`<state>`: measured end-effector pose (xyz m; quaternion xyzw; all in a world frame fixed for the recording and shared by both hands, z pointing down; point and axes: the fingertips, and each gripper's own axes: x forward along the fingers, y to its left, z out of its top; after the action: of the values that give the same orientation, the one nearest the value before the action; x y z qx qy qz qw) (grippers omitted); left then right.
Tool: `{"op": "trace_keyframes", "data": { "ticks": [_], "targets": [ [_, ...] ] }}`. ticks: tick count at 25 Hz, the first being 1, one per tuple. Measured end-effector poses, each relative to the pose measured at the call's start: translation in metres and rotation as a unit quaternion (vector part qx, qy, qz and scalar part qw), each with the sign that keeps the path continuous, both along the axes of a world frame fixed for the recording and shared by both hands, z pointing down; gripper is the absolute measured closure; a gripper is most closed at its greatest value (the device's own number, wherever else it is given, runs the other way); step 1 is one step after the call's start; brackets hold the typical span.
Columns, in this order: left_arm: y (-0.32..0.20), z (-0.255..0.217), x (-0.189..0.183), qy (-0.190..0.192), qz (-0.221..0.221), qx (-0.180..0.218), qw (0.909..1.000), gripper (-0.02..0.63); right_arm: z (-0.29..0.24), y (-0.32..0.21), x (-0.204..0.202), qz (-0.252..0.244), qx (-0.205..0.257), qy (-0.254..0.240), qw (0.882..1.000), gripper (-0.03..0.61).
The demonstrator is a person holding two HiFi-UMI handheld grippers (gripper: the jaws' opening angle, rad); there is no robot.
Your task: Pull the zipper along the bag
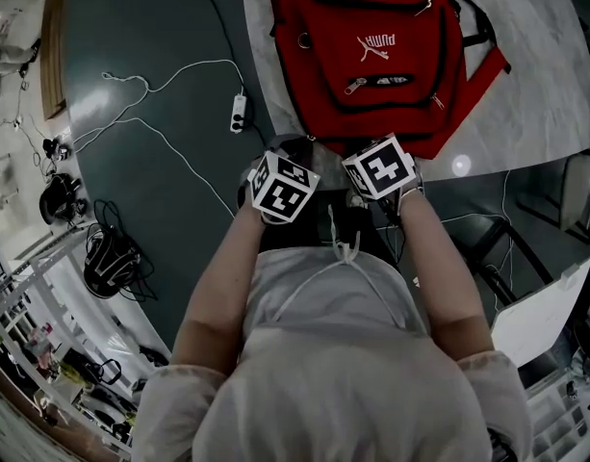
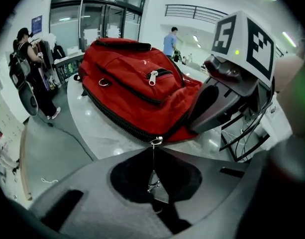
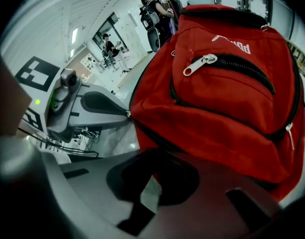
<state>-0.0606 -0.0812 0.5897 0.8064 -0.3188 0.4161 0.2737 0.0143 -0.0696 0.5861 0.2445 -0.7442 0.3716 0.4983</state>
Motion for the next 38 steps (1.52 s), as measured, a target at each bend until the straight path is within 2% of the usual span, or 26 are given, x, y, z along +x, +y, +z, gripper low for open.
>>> {"op": "trace_keyframes", "data": {
  "ticks": [3,11,19,22,34,38],
  "targets": [
    [-0.002,0.001,-0.004,-0.02,0.019,0.013,0.9995,0.594,0.0,-0.001,-0.001,-0.013,0.003,0.012,1.0,0.551],
    [-0.024,0.0,-0.023,-0.036,0.039,0.024,0.9983,0.594,0.001,-0.001,-0.001,-0.014,-0.01,0.024,1.0,0.551],
    [-0.047,-0.001,-0.035,-0.015,0.042,0.02,0.9988,0.594,-0.003,-0.012,-0.014,-0.061,0.005,0.043,0.997,0.551],
    [-0.054,-0.001,-0.038,-0.001,0.046,0.017,0.9988,0.594,-0.001,-0.012,-0.012,-0.062,-0.001,0.054,0.997,0.551],
    [-0.1,-0.004,-0.056,-0.012,0.062,0.037,0.9973,0.594,0.0,-0.01,-0.011,-0.052,-0.032,0.066,0.996,0.551],
    [-0.115,-0.007,-0.061,-0.003,0.061,0.036,0.9975,0.594,-0.001,-0.009,-0.012,-0.045,-0.028,0.069,0.996,0.551]
  ]
}}
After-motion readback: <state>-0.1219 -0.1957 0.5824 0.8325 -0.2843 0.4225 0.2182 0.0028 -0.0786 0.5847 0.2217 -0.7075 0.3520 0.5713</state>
